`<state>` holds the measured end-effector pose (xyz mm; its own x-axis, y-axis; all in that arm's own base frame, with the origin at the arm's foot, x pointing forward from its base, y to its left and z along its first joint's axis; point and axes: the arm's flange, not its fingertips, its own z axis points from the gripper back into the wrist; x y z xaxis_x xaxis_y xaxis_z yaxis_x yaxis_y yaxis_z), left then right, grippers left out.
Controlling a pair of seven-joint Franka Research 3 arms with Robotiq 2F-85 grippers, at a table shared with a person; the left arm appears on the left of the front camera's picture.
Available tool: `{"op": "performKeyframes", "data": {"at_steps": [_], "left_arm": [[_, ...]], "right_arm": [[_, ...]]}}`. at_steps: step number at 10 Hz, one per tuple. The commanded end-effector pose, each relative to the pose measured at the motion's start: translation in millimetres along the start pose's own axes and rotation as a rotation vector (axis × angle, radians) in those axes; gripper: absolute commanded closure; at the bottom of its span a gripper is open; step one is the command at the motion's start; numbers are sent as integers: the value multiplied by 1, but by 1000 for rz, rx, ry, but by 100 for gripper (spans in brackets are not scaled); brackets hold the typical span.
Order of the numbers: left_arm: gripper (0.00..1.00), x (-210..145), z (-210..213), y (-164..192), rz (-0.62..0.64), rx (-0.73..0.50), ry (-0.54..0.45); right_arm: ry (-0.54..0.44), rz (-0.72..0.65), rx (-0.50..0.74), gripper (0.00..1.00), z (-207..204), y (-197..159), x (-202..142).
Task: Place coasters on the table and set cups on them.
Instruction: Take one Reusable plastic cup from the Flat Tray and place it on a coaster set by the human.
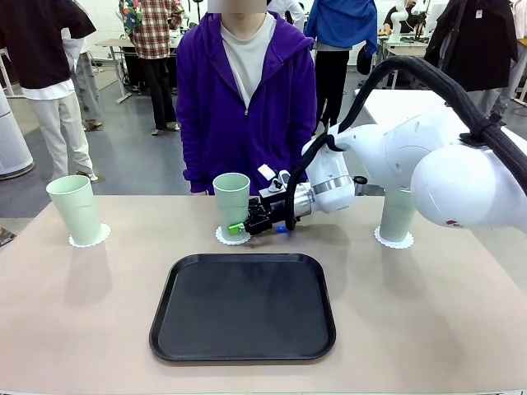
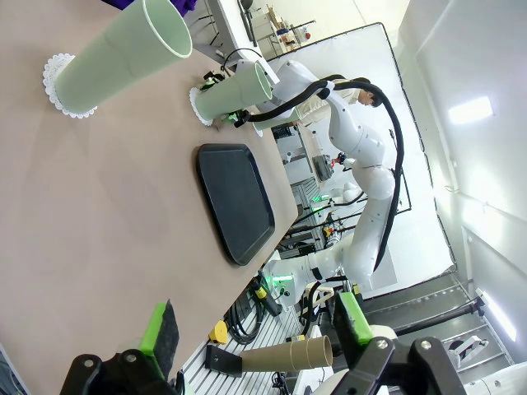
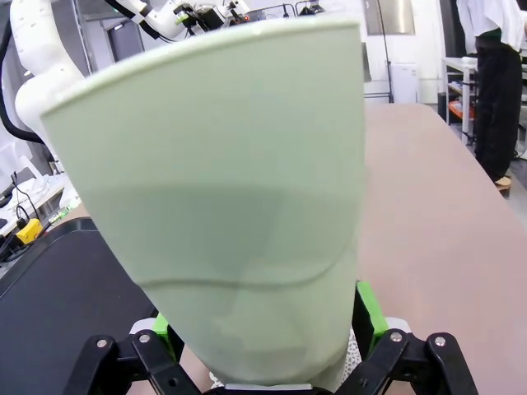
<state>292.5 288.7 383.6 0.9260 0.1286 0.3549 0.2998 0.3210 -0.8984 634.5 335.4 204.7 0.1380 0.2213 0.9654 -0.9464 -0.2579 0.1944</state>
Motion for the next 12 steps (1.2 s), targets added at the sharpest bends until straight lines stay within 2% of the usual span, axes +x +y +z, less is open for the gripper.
{"op": "performKeyframes", "data": {"at_steps": [1, 12], "left_arm": [[0, -1, 1, -2, -5, -2, -7], [0, -1, 1, -2, -5, -2, -7]], "right_arm": [[57, -16, -20, 0, 10, 3, 10], [95, -32, -64, 0, 38, 12, 15]]}}
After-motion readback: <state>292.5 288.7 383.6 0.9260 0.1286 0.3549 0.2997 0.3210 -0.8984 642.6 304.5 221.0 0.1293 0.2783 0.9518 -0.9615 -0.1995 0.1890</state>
